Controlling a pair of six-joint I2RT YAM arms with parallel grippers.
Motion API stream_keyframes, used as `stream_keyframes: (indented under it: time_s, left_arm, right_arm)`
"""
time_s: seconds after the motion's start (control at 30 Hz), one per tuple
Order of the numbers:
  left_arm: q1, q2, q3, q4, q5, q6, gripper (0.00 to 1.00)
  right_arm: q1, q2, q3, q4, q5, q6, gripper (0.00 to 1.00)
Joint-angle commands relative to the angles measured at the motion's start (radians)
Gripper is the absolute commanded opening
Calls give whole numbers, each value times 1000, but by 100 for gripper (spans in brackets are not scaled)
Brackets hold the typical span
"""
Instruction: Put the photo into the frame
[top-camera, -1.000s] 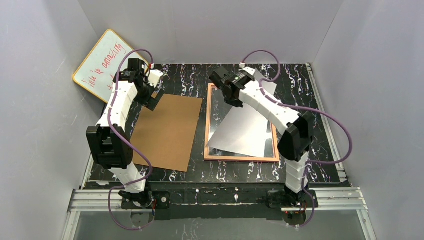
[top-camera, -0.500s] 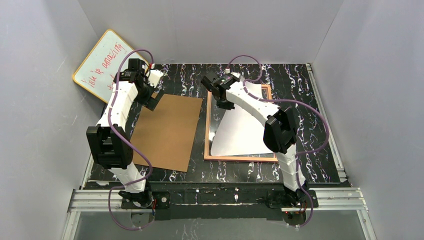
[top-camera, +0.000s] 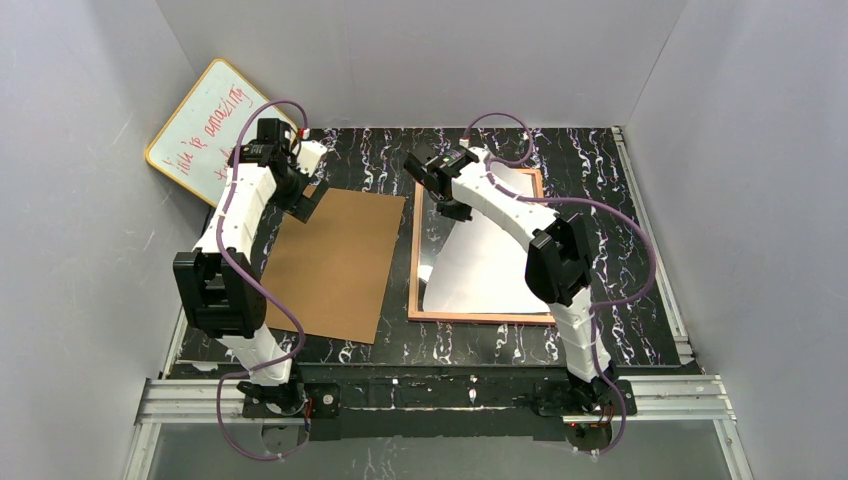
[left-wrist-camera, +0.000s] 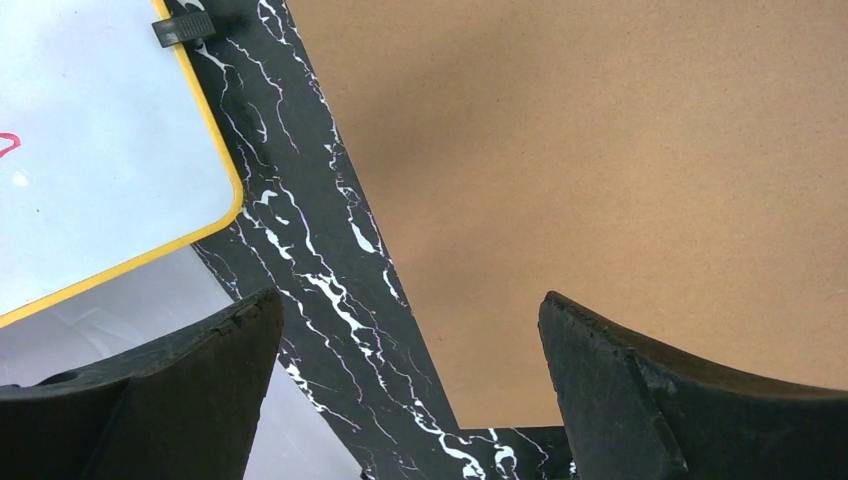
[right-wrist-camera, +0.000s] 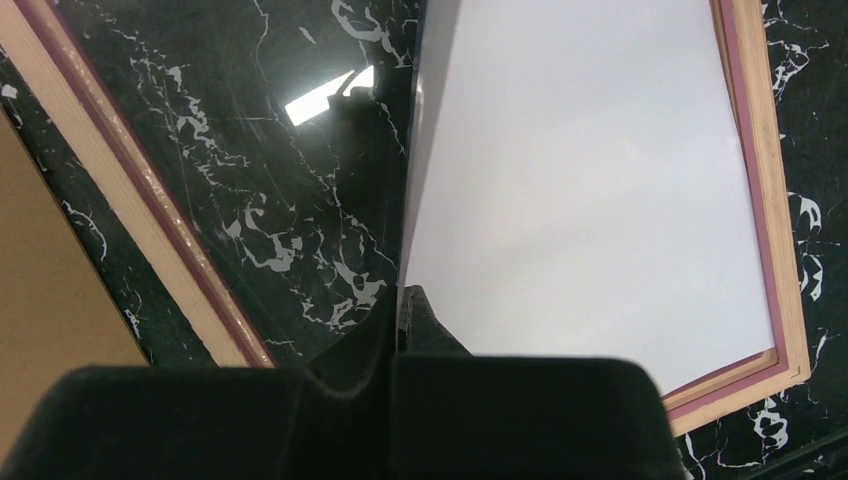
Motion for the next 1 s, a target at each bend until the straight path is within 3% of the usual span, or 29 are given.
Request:
stream_keyframes:
  time_s: [0.0,0.47,0.5,0.63,0.7,0.87,0.97]
  left_arm:
    - [1,-29,-17,-15,-7,12,98]
    - [1,-30,-28,-8,-18,20,98]
    - [1,-30,-28,-8,-19,22,98]
    - [1,-30,-31,-7,-23,24,98]
    - [1,-31,-33,-5,-24,28,98]
    - [2,-33,-34,-4,-36,35,98]
    - [1,-34,-35,-4,-41,37,98]
  right_arm:
    - [-12,16,27,-49,27,59,1]
    - [-19,42,29,-47,25,52,1]
    - [-19,44,29,-38,17,41,7]
    - [-19,41,20,18,-19,-8,63]
    - [-19,38,17,38,-34,-22,85]
    - [-20,16,-9,90,-55,-49,98]
    - [-27,-14,-57,141,-76,-61,99]
